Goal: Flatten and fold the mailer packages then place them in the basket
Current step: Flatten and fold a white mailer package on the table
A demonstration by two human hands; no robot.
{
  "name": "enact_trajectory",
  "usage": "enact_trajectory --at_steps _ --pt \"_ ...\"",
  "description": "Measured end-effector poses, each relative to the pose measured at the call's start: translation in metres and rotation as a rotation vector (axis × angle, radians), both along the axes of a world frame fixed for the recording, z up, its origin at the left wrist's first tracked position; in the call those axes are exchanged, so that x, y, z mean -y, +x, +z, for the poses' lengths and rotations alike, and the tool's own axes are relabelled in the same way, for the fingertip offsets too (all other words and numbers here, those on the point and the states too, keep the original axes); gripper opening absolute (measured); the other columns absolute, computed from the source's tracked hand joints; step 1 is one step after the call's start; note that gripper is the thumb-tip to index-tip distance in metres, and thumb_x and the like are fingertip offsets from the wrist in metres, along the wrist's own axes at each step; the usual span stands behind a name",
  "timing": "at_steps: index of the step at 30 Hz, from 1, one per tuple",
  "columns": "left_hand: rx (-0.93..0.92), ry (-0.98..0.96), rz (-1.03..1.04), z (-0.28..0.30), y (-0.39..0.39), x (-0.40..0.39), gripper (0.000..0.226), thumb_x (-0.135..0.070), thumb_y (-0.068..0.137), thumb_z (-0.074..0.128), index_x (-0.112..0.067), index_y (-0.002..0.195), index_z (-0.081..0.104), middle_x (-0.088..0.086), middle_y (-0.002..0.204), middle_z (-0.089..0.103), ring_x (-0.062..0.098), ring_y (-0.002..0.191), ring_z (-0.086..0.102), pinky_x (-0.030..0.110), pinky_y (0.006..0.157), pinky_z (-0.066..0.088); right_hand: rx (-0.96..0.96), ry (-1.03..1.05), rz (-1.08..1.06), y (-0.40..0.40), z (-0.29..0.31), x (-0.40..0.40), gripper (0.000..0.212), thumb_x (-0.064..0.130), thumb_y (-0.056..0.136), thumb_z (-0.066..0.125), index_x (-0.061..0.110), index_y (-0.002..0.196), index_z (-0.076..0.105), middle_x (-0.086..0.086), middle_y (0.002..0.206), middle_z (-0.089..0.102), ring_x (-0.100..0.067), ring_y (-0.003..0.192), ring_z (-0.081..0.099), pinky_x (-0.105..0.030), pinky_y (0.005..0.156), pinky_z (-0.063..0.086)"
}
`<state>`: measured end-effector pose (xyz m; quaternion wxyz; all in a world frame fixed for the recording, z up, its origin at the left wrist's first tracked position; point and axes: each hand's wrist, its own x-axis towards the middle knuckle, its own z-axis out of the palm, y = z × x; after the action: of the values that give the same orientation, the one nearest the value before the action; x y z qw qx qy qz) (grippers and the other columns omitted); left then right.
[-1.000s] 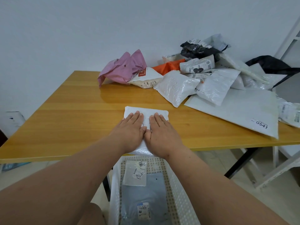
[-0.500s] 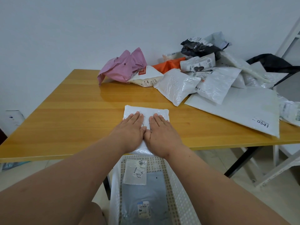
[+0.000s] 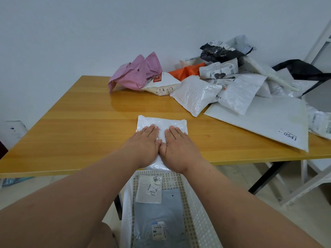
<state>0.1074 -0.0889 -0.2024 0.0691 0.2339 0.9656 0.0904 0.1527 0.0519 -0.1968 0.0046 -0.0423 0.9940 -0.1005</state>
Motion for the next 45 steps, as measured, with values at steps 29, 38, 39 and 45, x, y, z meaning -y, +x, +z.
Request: enact_trajectory --at_steps 29,38,39,45 --pt "0.183 0.953 0.645 0.062 0.017 0.043 0.050 -0.044 0.105 0.025 -0.016 0.140 0.047 0.012 0.144 0.045 0.033 0.128 0.043 0.043 0.108 0.035 -0.325 -0.481 -0.014 0.035 0.052 0.009 0.043 0.042 0.102 0.039 0.015 0.132 0.055 -0.006 0.125 0.048 -0.018 0.115 0.045 -0.034 0.100 0.038" --pt "0.349 1.266 0.743 0.070 0.029 0.043 0.078 -0.059 0.092 0.052 -0.031 0.156 0.016 0.003 0.152 0.035 0.031 0.125 0.048 0.043 0.098 0.048 -0.154 -1.602 -0.353 0.029 0.077 0.014 0.020 0.035 0.101 0.046 0.030 0.114 0.059 0.002 0.114 0.069 -0.023 0.103 0.067 -0.048 0.092 0.055" --pt "0.347 1.281 0.751 0.069 0.028 0.044 0.080 -0.055 0.091 0.058 -0.030 0.155 0.017 0.004 0.149 0.039 0.030 0.120 0.050 0.041 0.091 0.050 -0.147 -1.579 -0.380 0.028 0.075 0.013 0.021 0.034 0.101 0.045 0.029 0.116 0.058 0.001 0.113 0.068 -0.023 0.101 0.068 -0.047 0.089 0.056" --pt "0.171 1.046 0.735 0.055 0.023 0.051 0.086 -0.026 0.089 0.071 -0.025 0.155 0.017 0.011 0.149 0.039 0.035 0.127 0.045 0.044 0.100 0.044 -0.222 -0.753 -0.494 0.028 0.060 0.000 0.061 0.017 0.098 0.048 0.020 0.153 0.021 -0.005 0.152 0.036 -0.026 0.136 0.040 -0.039 0.110 0.038"
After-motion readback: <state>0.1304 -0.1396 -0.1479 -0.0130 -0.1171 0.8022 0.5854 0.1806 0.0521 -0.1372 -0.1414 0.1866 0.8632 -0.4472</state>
